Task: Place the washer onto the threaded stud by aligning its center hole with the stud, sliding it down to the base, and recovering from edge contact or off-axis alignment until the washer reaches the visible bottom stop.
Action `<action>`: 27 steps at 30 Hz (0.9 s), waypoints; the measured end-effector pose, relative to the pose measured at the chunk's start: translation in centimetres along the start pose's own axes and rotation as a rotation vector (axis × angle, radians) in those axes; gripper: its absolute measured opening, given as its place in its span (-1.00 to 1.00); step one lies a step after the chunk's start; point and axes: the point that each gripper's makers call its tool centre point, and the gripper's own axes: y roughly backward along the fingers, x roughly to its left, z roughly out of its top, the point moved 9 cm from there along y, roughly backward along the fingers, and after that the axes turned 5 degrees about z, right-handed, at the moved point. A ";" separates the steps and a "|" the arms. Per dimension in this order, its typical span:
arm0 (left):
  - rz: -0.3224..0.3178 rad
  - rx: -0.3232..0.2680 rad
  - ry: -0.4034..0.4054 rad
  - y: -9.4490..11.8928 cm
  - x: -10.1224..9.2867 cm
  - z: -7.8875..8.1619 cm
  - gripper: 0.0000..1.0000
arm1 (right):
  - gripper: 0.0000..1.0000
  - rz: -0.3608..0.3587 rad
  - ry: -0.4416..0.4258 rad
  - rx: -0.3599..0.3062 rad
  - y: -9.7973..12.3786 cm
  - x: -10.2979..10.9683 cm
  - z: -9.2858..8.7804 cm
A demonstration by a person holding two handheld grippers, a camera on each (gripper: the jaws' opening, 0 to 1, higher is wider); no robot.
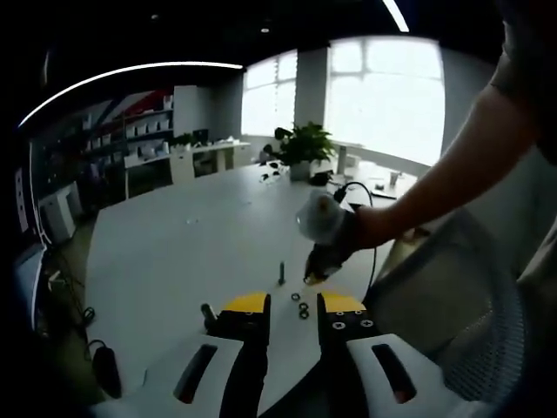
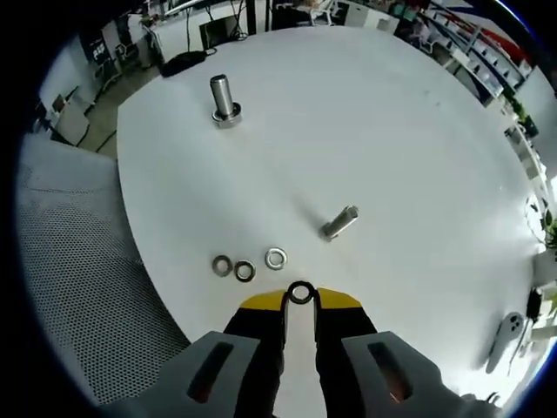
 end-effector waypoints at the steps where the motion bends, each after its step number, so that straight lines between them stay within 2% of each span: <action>1: 0.000 0.001 0.001 0.0 0.0 0.0 -0.62 | -0.74 -0.002 0.005 -0.004 0.2 -0.1 0.1; 9: -0.001 -0.005 0.004 0.0 0.1 0.1 -0.62 | -0.74 -0.018 0.017 -0.040 1.3 -0.9 1.1; 14: 0.002 -0.004 0.005 0.0 0.1 0.0 -0.62 | -0.74 -0.033 0.061 -0.075 2.0 -1.2 2.3; 18: 0.002 -0.003 0.005 0.1 0.1 0.0 -0.62 | -0.74 -0.037 0.077 -0.083 2.1 -1.5 2.9; 22: -0.001 0.000 0.004 0.0 0.1 0.0 -0.62 | -0.74 -0.023 0.089 -0.063 1.7 -1.6 2.8; 27: 0.004 0.001 0.004 0.0 0.1 0.0 -0.62 | -0.74 -0.023 0.082 -0.080 2.0 -1.8 3.5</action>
